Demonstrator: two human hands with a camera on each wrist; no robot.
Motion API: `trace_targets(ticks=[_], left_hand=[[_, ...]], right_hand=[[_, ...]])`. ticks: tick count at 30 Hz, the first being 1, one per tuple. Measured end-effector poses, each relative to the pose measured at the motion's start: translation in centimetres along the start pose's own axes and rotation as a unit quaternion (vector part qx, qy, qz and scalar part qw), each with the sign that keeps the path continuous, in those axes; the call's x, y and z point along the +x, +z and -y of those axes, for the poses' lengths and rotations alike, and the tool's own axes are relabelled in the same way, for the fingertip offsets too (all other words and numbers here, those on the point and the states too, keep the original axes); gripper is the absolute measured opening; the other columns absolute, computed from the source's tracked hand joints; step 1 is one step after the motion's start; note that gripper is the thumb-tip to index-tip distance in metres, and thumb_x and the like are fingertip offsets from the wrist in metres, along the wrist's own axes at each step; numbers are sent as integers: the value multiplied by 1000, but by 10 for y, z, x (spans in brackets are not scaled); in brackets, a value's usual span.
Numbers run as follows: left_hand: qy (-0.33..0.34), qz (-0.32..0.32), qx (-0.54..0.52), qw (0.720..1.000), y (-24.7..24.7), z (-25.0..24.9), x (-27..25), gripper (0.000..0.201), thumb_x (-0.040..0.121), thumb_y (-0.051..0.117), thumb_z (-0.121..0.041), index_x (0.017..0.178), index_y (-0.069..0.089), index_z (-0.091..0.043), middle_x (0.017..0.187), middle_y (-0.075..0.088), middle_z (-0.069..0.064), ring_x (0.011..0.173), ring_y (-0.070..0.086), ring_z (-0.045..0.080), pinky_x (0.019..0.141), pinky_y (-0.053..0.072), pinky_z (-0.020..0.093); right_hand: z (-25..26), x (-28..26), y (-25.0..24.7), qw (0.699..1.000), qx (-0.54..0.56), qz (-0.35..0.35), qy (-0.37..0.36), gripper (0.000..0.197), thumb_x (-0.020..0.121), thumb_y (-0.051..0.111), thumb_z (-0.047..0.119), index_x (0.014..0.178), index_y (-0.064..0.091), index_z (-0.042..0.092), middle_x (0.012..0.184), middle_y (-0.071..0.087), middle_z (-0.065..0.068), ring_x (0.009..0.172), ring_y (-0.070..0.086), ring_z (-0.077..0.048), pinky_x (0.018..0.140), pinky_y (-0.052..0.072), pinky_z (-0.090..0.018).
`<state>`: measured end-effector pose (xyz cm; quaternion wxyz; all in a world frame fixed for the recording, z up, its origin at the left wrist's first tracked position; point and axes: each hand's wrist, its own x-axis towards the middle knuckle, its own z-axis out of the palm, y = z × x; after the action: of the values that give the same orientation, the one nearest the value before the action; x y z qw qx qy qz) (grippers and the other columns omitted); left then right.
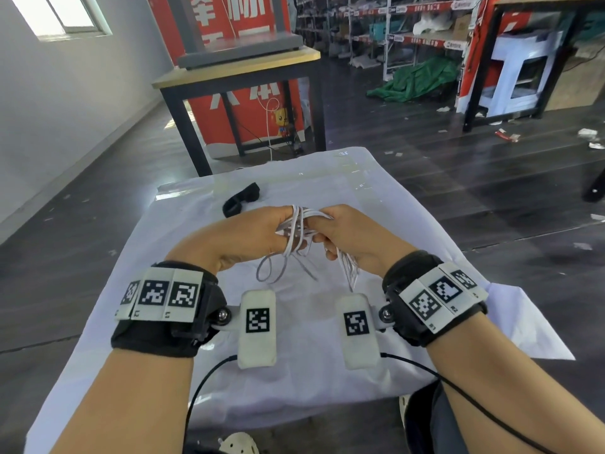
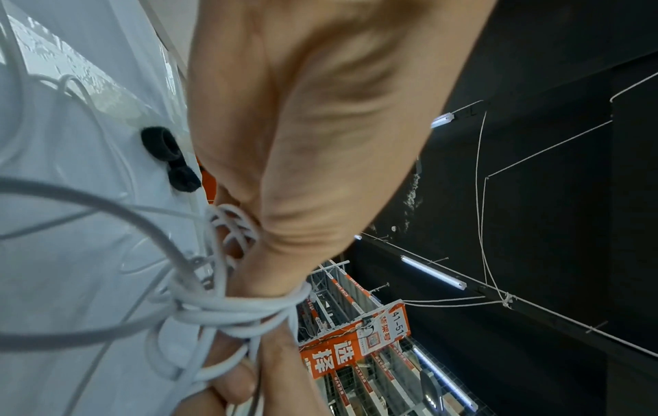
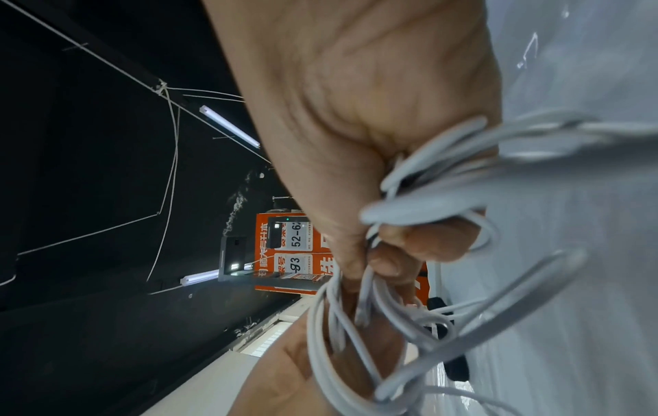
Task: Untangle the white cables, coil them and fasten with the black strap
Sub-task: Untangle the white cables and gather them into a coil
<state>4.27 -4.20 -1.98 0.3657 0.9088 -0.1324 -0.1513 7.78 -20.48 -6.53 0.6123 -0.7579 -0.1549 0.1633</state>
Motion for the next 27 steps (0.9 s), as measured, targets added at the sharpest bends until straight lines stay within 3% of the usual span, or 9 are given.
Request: trace_targets(ticks=[2,4,6,9,13,17,21,24,27], left_hand=[[1,-19,1,1000,0,-1,1,37,85,68,-7,120,62,-19,114,67,-4,106,62,8,92,48,17],[-3,-37,34,999,2,1,4,39,82,71,-7,119,62,-17,113,68,-1,106,62,13,96,49,26],[-14,-47,96,994,4,4,8,38,81,73,-12,117,61,-18,113,67,0,106,62,16,98,48,37],[-24,-62,183,981,7,6,13,34,81,73,-22,113,60,-18,109,65,0,102,61,19,94,48,43],[-4,-72,195,978,9,4,12,27,85,69,-23,109,59,-19,104,65,-2,98,60,17,90,48,38],[-8,-124,221,967,10,2,13,14,83,68,-14,88,56,-19,77,56,-8,70,52,7,61,40,23],[-28,-129,228,965,5,7,13,16,84,63,-7,75,54,-17,69,53,-4,65,51,14,56,36,25],[-15,-129,232,964,7,5,12,9,89,56,-7,83,58,-13,70,53,-4,66,51,14,56,36,22],[-1,-139,269,953,11,0,11,7,94,51,-11,90,52,-16,72,41,-4,65,39,7,53,28,19]], right_hand=[[1,-1,1,1000,17,5,5,28,98,51,23,73,58,11,65,49,-2,40,37,-8,45,38,-21],[2,-2,1,999,38,9,9,28,98,50,21,74,58,10,64,49,-2,39,37,-8,43,38,-20],[2,-3,2,999,46,9,10,28,98,50,19,73,57,10,63,48,-2,38,37,-8,42,38,-19],[1,-2,3,999,48,4,13,30,98,50,18,71,55,9,61,49,-2,39,38,-9,42,39,-20],[0,-1,2,996,86,5,25,24,98,51,17,81,56,2,62,50,-6,44,41,-13,41,39,-20],[2,-1,2,996,91,6,9,21,97,52,19,87,57,1,66,51,-7,40,45,-8,42,40,-19],[5,-4,3,999,22,44,17,25,96,54,28,85,58,6,68,54,1,45,45,-9,42,38,-15],[6,-4,2,998,15,50,21,20,94,55,26,85,54,8,74,53,-2,51,43,-12,50,41,-20],[10,-6,-2,998,20,51,18,16,94,52,24,88,52,8,77,51,-4,50,40,-11,52,40,-23]])
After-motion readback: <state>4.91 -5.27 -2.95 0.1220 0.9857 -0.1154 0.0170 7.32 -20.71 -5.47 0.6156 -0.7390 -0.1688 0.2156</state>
